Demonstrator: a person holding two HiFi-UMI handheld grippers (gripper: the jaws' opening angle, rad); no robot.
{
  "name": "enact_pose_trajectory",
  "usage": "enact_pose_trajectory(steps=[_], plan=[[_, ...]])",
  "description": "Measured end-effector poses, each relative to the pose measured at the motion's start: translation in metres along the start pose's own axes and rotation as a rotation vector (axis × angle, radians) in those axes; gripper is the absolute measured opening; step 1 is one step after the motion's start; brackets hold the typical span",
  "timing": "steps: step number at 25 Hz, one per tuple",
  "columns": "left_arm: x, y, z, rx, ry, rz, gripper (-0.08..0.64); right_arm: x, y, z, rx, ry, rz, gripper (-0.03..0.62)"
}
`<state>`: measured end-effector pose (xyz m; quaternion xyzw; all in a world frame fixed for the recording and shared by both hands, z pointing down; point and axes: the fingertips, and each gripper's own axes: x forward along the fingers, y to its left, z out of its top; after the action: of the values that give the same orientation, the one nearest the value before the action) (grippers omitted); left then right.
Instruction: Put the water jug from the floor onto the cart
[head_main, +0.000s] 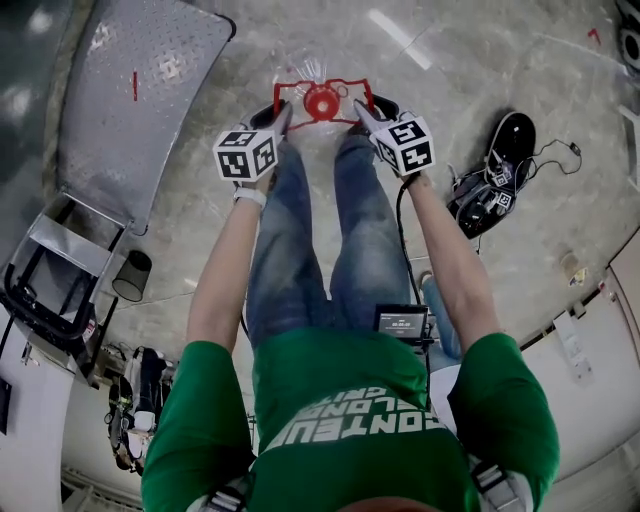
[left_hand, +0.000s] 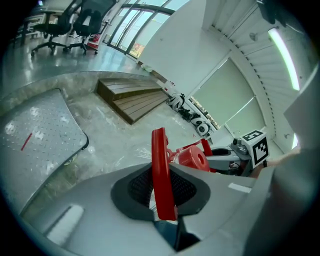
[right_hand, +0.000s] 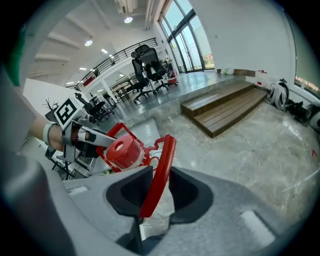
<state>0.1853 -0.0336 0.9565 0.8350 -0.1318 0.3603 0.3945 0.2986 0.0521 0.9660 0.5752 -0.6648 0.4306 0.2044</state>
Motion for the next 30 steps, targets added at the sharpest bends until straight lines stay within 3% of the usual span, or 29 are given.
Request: enact_pose_trajectory(steps=[7,13,23,30], plan=[[-0.066,-0.048,0.041,-0.003,-0.076,-0.019,0.060,-0.067,0.034,0.065,-0.112,-0.075,0.030,0.091],[-0.122,-0.107,0.096,0.095,-0.134,-0.063,0.071,-0.132,0.052,0.134,-0.245,-0.134,0.054,0.095],[-0.215,-0.209,0.175,0.163,-0.270,-0.123,0.071,-0.254,0.084,0.233,-0.361,-0.268,0.099,0.097],[-0.255,-0.255,0.214,0.205,-0.388,-0.151,0.072,-0.308,0.098,0.281,-0.439,-0.344,0.107,0.097]])
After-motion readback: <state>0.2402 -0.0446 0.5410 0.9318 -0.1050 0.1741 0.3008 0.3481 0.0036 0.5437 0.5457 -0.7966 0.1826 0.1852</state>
